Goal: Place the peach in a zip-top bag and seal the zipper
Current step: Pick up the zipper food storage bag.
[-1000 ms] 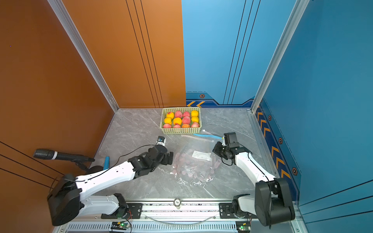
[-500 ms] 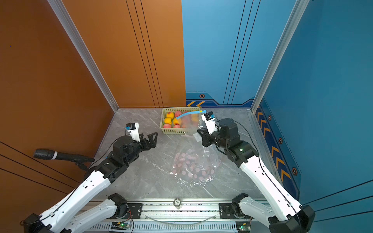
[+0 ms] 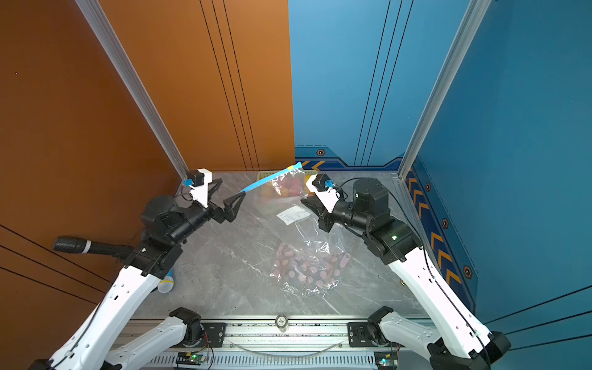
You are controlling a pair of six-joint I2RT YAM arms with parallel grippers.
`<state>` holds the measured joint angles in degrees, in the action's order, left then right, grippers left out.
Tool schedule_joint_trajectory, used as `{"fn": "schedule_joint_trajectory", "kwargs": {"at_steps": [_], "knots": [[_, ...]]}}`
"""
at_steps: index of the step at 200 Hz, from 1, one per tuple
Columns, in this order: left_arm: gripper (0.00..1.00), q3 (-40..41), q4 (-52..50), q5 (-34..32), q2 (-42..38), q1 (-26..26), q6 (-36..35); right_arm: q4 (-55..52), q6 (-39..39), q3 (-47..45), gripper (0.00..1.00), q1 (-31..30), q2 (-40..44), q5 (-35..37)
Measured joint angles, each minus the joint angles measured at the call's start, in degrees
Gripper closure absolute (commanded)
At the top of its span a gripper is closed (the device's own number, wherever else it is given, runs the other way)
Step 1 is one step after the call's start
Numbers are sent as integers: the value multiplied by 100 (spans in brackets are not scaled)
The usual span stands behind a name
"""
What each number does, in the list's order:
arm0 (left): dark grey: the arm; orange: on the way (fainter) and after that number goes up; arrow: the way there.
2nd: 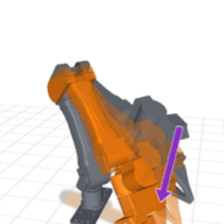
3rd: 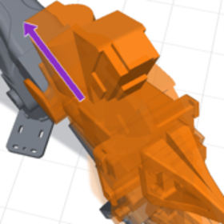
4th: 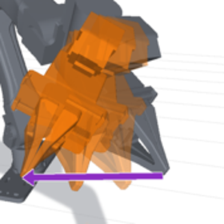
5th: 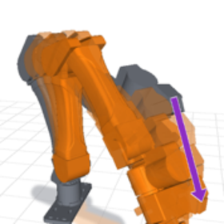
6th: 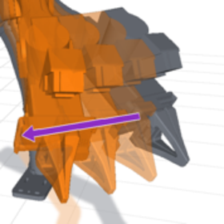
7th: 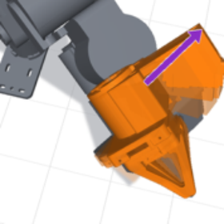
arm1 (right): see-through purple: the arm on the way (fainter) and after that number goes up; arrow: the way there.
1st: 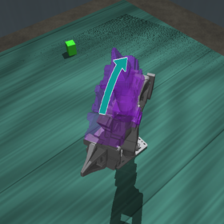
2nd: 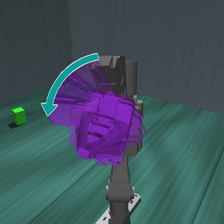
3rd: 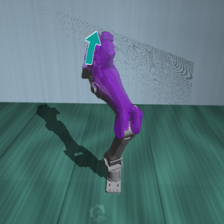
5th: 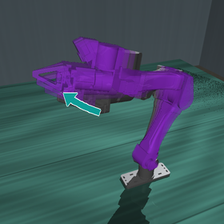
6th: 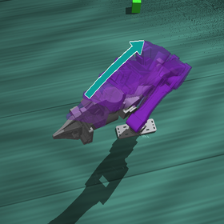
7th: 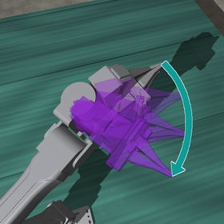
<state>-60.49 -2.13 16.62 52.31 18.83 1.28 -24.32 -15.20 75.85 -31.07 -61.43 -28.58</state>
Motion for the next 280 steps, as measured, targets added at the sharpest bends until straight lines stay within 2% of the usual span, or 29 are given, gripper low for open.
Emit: {"fn": "schedule_joint_trajectory", "kwargs": {"at_steps": [30, 54, 82, 105, 109, 128, 149, 159, 166, 178, 219, 242, 247, 280], "knots": [[2, -586, -385, 667, 76, -31, -588, -20, -223, -2, 100, -35, 59, -101], [0, -981, -916, 1268, 437, -31, -901, -17, -304, -2, 100, -90, 68, -151], [5, -1132, -1405, 2033, 901, -31, -1008, -15, -321, -2, 100, -125, 66, -146], [13, -1045, -1714, 2474, 1008, 7, -1021, -11, -348, -7, 100, -125, 24, -142], [19, -1034, -1746, 2533, 1003, 22, -1036, -11, -348, -7, 100, -125, 11, -142], [27, -951, -1821, 2747, 927, 136, -1067, 0, -348, -9, 100, -125, -61, -127], [47, -833, -1873, 2844, 844, 271, -1034, 109, -348, -33, 100, -125, -116, -122], [51, -772, -1878, 2815, 809, 313, -1016, 146, -348, -46, 100, -125, -125, -120], [50, -717, -1869, 2719, 772, 334, -968, 162, -348, -57, 100, -125, -125, -120], [37, -592, -1851, 2514, 656, 317, -861, 203, -350, -70, 100, -125, -125, -120], [17, 9, -1521, 2085, -262, -140, -273, 243, -348, -83, 100, -125, -125, -122], [15, 306, -1318, 2120, -739, -267, -90, 245, -348, -87, 100, -125, -125, -122], [9, 319, -1314, 2149, -793, -267, -76, 245, -348, -92, 100, -125, -125, -122], [7, 308, -1246, 2330, -608, -264, 33, 245, -348, -118, 100, -127, -116, -125]]}}
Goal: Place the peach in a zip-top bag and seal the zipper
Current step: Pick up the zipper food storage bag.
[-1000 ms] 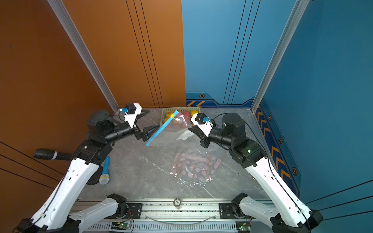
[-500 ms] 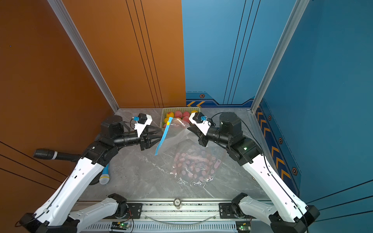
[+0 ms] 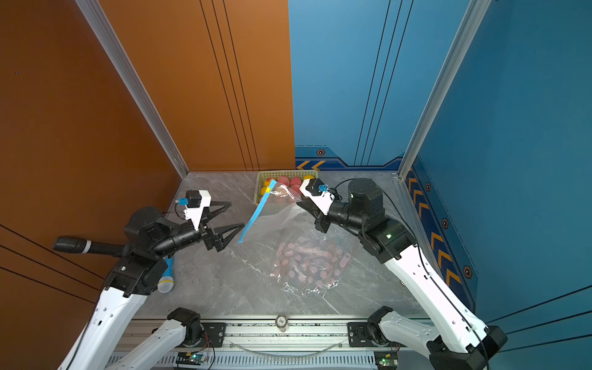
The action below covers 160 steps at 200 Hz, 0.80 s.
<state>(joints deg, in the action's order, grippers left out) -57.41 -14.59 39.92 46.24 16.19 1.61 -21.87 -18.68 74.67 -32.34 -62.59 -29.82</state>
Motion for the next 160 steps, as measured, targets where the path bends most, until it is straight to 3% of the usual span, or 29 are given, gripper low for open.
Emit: {"fn": "schedule_joint_trajectory", "kwargs": {"at_steps": [50, 100, 118, 129, 138, 160], "knots": [[12, -205, -4, 328, 885, 389, 37, 2, 2, -17, 100, -57, 0, -2], [84, -337, -24, 404, 1158, 1029, -192, 133, 26, -111, 100, -68, 0, 0], [98, -337, -2, 306, 1152, 1145, -179, 258, 94, -212, 100, -68, 0, 7], [100, -332, 57, 164, 1130, 1182, -166, 374, 181, -308, 85, -68, 0, 37], [100, -302, 136, 7, 1084, 1202, -133, 463, 326, -393, 66, -66, 0, 96], [100, -7, 490, -498, 848, 1233, -15, 723, 754, -619, 42, -68, -11, 291]]}}
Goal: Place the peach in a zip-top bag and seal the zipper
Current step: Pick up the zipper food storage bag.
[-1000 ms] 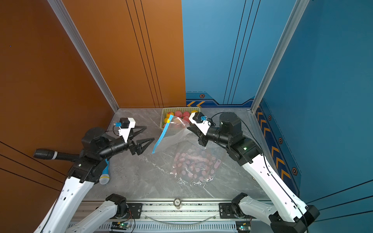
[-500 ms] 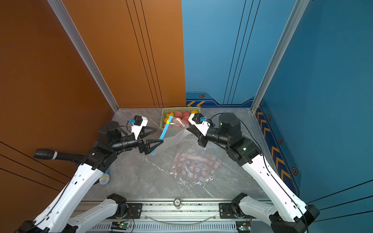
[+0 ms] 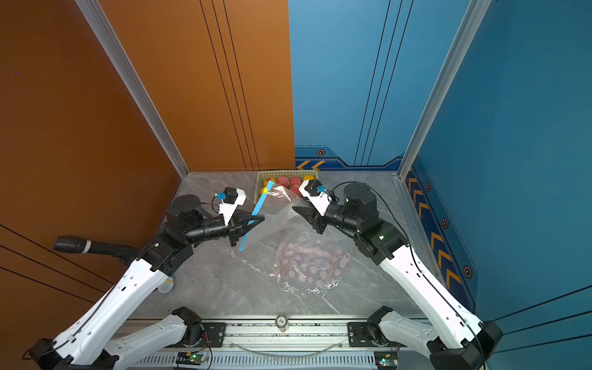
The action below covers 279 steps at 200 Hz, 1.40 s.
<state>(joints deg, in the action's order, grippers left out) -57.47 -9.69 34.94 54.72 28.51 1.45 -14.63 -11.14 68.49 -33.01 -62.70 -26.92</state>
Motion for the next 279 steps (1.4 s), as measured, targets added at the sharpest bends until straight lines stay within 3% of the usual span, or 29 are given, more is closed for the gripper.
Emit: {"fn": "schedule_joint_trajectory", "kwargs": {"at_steps": [36, 85, 126, 155, 189, 279], "knots": [[100, 459, 313, -1012, -264, 90, 162, 140, 1222, -79, 39, -160, -48, 752], [100, 483, 44, -2448, -345, 328, 146, -101, 2940, 87, 39, -697, -258, 2035], [100, -234, -1078, -3827, -745, 457, 28, -337, 3585, 291, 33, -872, -533, 2623], [100, -442, -1515, -4693, -1322, 457, 11, -435, 3794, 354, 34, -780, -573, 2830], [100, -367, -1749, -4990, -1620, 487, 186, -494, 4011, 568, 40, -798, -741, 2708], [100, 389, -2050, -5152, -732, 1513, 1003, -391, 4795, 765, 40, -1552, -1580, 1843]]}}
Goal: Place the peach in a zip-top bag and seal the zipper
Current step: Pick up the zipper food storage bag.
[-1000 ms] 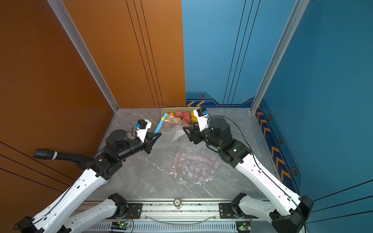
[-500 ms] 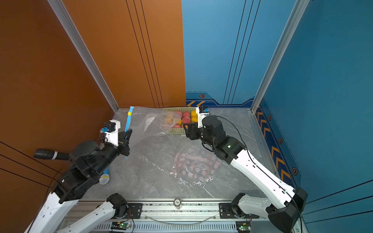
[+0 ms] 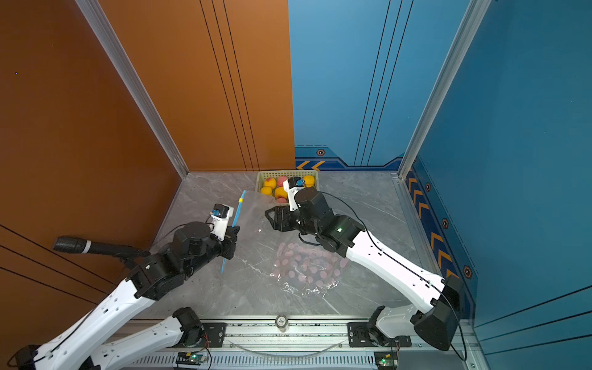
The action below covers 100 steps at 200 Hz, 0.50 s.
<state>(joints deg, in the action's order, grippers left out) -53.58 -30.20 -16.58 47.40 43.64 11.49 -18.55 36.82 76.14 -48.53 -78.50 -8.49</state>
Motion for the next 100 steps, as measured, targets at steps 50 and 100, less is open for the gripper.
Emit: {"fn": "schedule_joint_trajectory", "kwargs": {"at_steps": [50, 100], "knots": [[100, 634, 811, -2, 227, 181, 66, 535, 433, 0, 40, -28, -555, -564], [100, 745, 1355, -50, 492, 181, 85, 935, 542, 0, 47, -87, -616, -787]]}}
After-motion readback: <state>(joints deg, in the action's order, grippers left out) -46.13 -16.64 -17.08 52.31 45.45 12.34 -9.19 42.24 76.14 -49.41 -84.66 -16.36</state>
